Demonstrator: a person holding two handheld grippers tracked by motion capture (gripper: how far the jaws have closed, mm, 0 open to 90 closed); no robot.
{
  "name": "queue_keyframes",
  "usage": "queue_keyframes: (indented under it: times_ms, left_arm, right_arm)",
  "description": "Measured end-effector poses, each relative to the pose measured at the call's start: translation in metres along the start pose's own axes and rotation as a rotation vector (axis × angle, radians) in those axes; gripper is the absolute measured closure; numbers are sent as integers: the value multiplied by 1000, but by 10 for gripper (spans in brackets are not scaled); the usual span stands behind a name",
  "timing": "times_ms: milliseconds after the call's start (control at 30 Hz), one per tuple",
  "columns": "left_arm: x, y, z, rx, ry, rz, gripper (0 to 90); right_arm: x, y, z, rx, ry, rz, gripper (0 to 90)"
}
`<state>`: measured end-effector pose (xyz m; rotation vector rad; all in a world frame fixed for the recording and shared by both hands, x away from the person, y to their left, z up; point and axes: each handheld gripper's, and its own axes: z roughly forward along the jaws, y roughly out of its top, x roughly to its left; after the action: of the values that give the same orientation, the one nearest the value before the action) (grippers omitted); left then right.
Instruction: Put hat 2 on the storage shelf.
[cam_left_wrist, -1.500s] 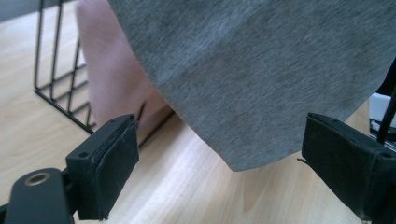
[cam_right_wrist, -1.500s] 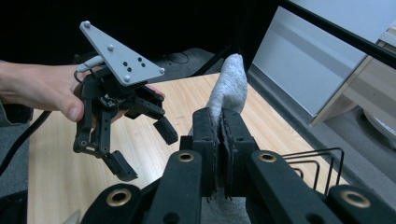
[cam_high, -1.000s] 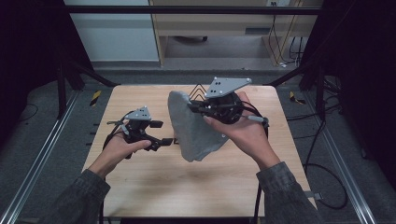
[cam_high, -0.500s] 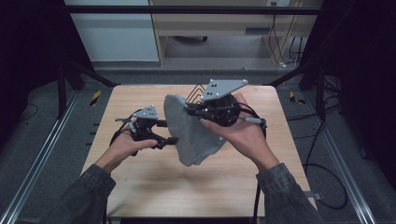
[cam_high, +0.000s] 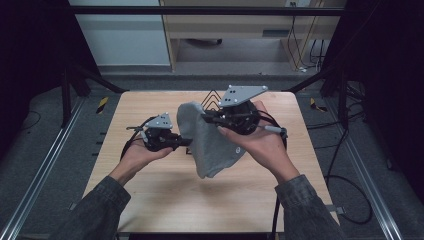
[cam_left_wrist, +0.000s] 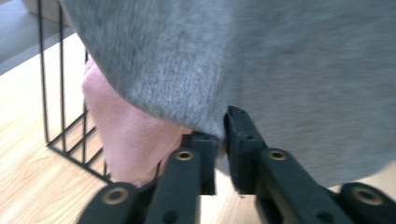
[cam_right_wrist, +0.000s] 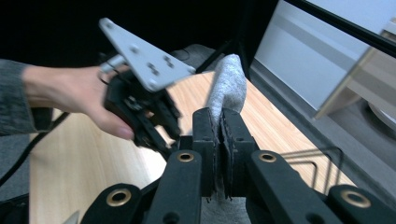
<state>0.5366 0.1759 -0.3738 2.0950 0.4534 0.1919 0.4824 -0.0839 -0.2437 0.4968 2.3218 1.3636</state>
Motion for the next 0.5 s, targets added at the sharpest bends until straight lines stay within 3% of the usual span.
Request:
queue_keyframes:
  times_ms: [267,300,333,367,400,500]
  left_arm:
    - [-6,25,-30,30,55,17,877]
    - [-5,34,-37,35,73,15,877]
    - [-5,34,-37,35,73,15,878]
    - [-6,47,-45,48,93,35,878]
    - [-6,47,-45,48,93,35,877]
    - [-6,67,-56,54,121,56,877]
  right_arm:
    - [-19,-10,-11,1,-61,48,861]
    - [-25,-11,-14,-8,-76,68,860]
    - [-25,-11,-14,-8,-76,68,860]
    - [-30,-10,-16,-25,-91,82,861]
    - [-30,-10,-16,-25,-91,82,861]
    - [-38,-4,-23,-69,-109,110,860]
